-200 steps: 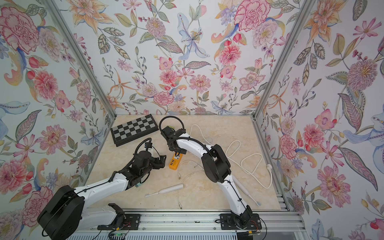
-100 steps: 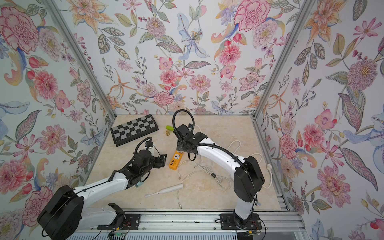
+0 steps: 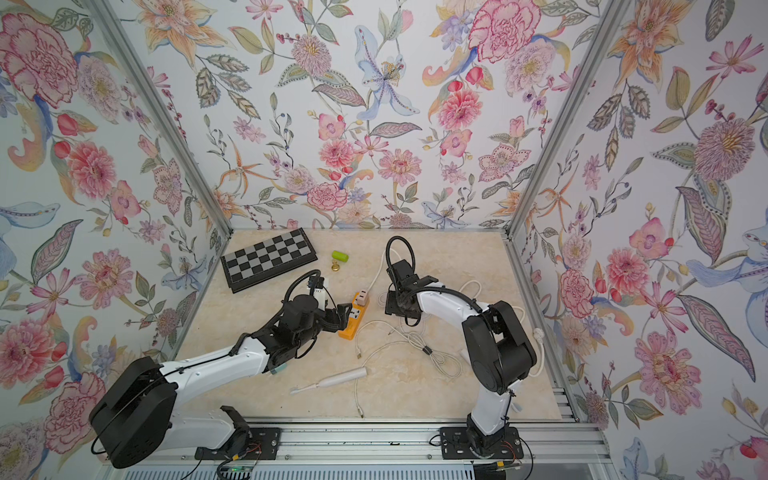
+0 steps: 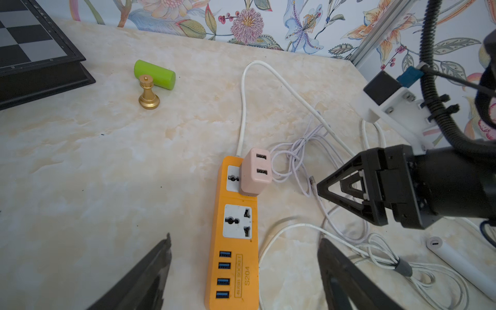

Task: Charge the electric toothbrush
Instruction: Pick up the charging cable from the center of the board.

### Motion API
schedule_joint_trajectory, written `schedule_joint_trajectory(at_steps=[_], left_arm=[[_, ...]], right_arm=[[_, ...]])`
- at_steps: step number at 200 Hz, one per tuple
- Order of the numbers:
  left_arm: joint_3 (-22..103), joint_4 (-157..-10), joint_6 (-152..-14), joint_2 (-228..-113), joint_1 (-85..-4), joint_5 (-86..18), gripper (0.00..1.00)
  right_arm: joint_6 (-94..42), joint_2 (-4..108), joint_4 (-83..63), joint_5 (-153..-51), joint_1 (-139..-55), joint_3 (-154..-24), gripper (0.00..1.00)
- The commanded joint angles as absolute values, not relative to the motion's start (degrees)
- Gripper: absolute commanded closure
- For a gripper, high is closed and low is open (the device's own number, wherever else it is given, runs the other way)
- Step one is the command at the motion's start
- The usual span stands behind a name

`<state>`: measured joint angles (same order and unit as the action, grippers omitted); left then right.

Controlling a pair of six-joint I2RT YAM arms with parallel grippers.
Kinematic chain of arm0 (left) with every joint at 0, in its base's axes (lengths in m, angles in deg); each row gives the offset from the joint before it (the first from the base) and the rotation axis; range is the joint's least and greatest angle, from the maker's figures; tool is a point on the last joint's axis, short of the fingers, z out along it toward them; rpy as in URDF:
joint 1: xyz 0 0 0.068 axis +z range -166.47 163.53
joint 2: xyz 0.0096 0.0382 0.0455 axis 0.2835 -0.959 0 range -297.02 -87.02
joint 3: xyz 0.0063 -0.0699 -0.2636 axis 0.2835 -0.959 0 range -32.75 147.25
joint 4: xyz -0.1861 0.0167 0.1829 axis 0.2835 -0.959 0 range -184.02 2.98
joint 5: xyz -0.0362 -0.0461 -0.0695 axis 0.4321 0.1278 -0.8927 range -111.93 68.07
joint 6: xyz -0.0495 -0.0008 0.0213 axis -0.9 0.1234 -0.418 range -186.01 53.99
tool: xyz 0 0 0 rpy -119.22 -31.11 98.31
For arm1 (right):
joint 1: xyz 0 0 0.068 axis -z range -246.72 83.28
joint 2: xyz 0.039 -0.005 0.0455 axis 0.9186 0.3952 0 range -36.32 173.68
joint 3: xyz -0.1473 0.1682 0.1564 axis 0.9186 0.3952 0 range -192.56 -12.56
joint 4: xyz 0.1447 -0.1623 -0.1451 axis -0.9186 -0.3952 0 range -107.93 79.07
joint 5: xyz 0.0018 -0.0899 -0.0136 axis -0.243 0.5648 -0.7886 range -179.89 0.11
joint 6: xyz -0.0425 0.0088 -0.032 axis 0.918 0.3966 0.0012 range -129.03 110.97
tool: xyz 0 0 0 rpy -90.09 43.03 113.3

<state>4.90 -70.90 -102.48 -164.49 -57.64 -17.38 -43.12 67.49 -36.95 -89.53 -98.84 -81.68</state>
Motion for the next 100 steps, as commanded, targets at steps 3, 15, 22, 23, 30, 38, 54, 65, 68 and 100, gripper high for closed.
schedule_joint_trajectory(at_steps=[3, 15, 22, 23, 30, 38, 54, 65, 68, 100], left_arm=[[7.1, -70.3, -103.5, -166.0, -58.3, -15.0, 0.15], [7.5, -70.4, -103.7, -166.5, -58.3, -15.0, 0.15], [7.7, -70.4, -103.7, -166.8, -58.3, -14.9, 0.15], [7.7, -70.4, -103.7, -166.8, -58.4, -14.9, 0.15], [7.9, -70.4, -103.8, -167.0, -58.4, -14.8, 0.15], [8.0, -70.6, -103.7, -167.3, -58.4, -14.8, 0.15], [8.5, -71.4, -103.6, -167.8, -58.4, -14.3, 0.15], [8.6, -71.5, -103.5, -168.0, -58.4, -14.0, 0.15], [8.6, -71.6, -103.5, -168.0, -58.4, -14.0, 0.15], [9.2, -72.2, -102.9, -168.6, -58.4, -13.5, 0.15]], right_arm=[[-39.2, 71.1, -34.8, -90.9, -99.0, -84.5, 0.46], [-38.6, 73.0, -34.7, -90.9, -99.1, -85.6, 0.52], [-38.2, 73.9, -34.7, -90.7, -99.2, -86.3, 0.55], [-38.1, 74.0, -34.7, -90.6, -99.2, -86.4, 0.55], [-37.8, 74.8, -34.8, -90.1, -99.4, -86.9, 0.57], [-37.7, 75.6, -34.8, -89.4, -99.5, -87.2, 0.60], [-37.4, 76.9, -34.7, -88.4, -99.5, -87.5, 0.65], [-37.3, 77.7, -34.7, -88.4, -99.3, -88.0, 0.68], [-37.3, 77.9, -34.7, -88.4, -99.3, -88.1, 0.69], [-36.4, 78.4, -34.2, -88.9, -99.4, -90.0, 0.84]])
